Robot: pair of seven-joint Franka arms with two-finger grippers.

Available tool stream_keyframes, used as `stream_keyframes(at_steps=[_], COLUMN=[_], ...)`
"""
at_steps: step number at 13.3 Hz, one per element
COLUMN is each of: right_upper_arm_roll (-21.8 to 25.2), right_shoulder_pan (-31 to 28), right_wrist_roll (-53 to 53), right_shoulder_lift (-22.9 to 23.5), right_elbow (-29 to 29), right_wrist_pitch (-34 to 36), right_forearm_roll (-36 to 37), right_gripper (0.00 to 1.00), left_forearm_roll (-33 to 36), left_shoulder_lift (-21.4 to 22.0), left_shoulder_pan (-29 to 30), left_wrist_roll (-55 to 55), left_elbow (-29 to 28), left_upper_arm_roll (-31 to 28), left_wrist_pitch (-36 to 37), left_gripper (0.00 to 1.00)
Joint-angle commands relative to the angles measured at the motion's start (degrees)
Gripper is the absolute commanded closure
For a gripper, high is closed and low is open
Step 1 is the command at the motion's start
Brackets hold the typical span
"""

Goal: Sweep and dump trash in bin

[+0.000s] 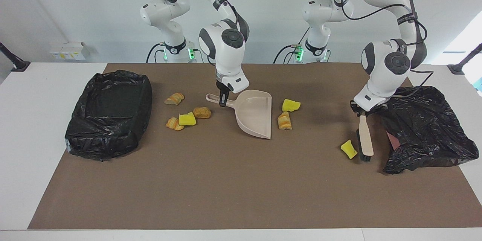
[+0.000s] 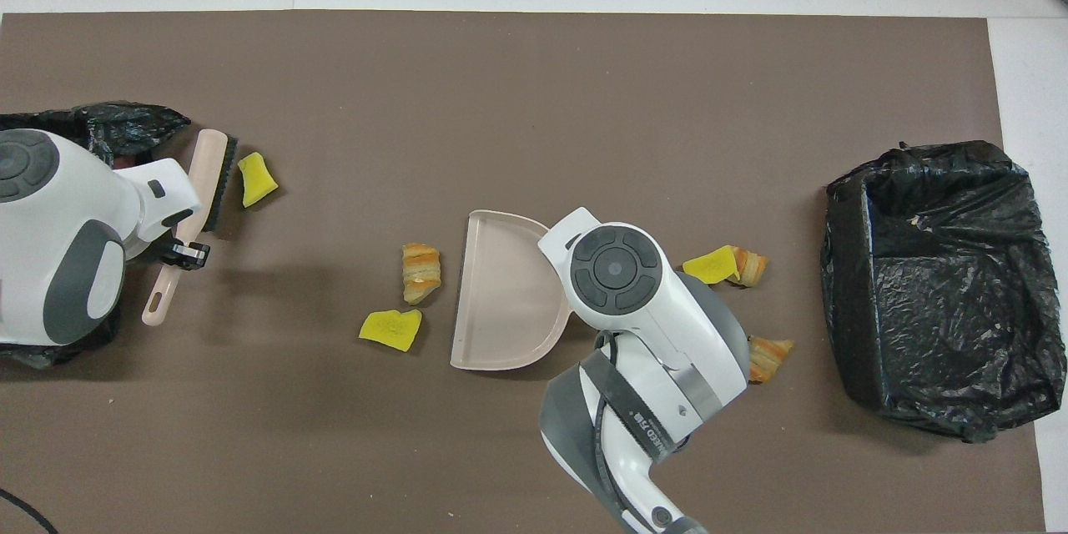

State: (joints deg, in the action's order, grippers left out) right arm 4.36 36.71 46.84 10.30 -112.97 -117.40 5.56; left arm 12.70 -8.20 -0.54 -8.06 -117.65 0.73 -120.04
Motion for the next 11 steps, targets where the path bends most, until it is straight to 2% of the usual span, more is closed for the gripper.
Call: stream_keyframes(at_steps=[1,4,6,11], right_upper_arm_roll=[-0.3,-0.3,-0.3,-0.3], right_shoulder_pan=[0.6,0.8,0.8,0.7], right_wrist_roll=[-3.7,-3.7,-3.7,-3.7], right_shoulder_lift=[-0.9,-0.9,-0.9,-0.9], right_elbow=[-1.9,-2.0,-1.9,-2.0], right_wrist_pitch=[-1.5,-1.7,-1.7,-1.7], right_forearm_roll=[1.0,1.1,1.1,1.0], right_gripper=[1.0,1.0,1.0,1.0], left_forearm_roll=[1.6,1.0,0.3,-8.4], left_shoulder_lift=[-3.2,-1.6,0.6,7.2], left_shoulder_pan=[-0.4,-2.9,-7.5,-14.2], left_wrist_roll=[-1.1,-3.8,-5.3,-0.3], left_elbow=[4.0,1.9,-1.3,-12.1], left_upper_arm_roll=[0.7,1.2,1.4,1.4], left_wrist_pitch=[2.1,7.2,8.6,7.8], left_gripper=[1.0,1.0,1.0,1.0])
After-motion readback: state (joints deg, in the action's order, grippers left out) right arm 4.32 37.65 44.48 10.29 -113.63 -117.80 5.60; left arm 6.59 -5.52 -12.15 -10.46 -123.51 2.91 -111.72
